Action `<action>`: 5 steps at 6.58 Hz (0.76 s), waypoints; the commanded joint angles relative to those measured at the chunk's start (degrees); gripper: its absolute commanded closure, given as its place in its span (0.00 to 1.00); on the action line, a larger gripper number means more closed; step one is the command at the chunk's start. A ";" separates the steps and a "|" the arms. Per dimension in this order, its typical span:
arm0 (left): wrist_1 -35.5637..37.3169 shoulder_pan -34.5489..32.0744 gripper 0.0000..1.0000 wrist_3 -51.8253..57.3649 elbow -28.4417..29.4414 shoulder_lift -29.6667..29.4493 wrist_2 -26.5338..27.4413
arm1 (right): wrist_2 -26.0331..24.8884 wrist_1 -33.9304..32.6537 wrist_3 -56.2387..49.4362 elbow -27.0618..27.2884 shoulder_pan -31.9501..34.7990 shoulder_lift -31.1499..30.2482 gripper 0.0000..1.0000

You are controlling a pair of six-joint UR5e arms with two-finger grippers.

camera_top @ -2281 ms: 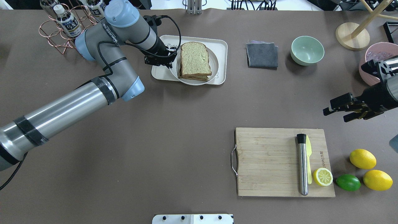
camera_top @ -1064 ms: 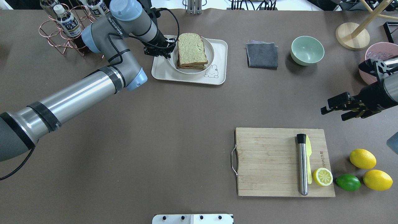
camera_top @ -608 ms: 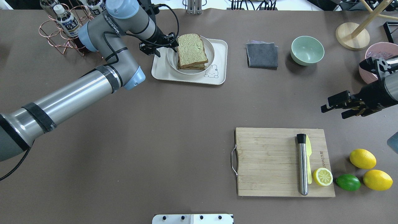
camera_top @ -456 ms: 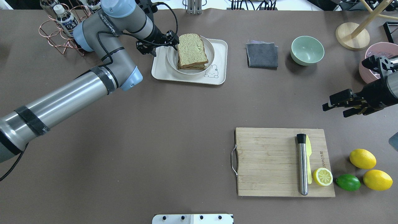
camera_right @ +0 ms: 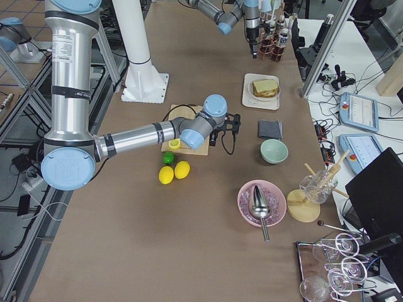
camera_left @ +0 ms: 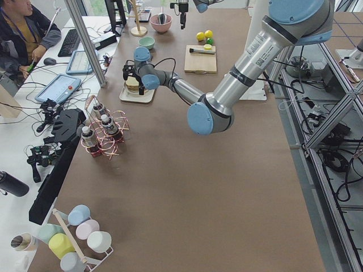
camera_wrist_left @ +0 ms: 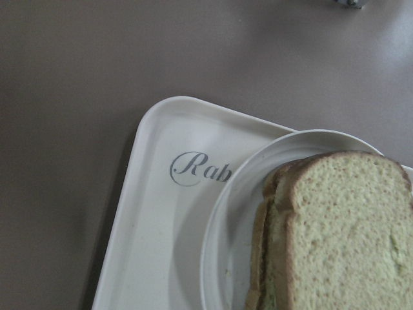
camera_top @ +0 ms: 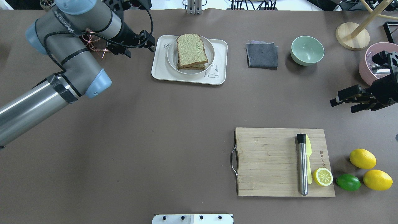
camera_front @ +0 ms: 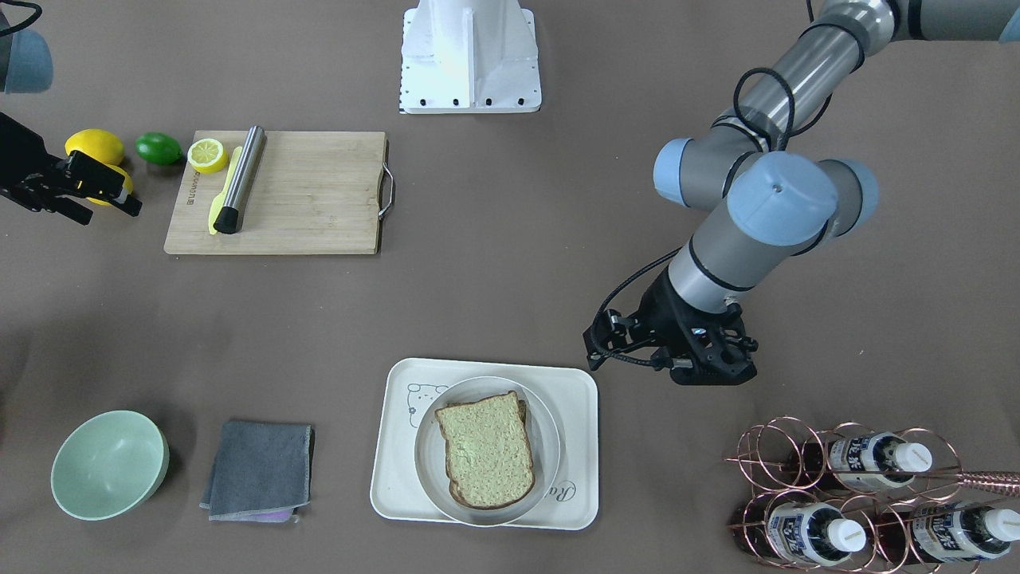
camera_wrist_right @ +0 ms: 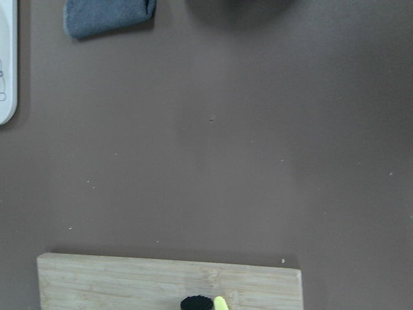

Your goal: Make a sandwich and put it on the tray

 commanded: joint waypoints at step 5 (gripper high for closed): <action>28.26 -25.24 0.02 53.05 -26.83 28.72 -12.78 | -1.48 -25.91 -47.83 -4.18 19.10 -1.62 0.00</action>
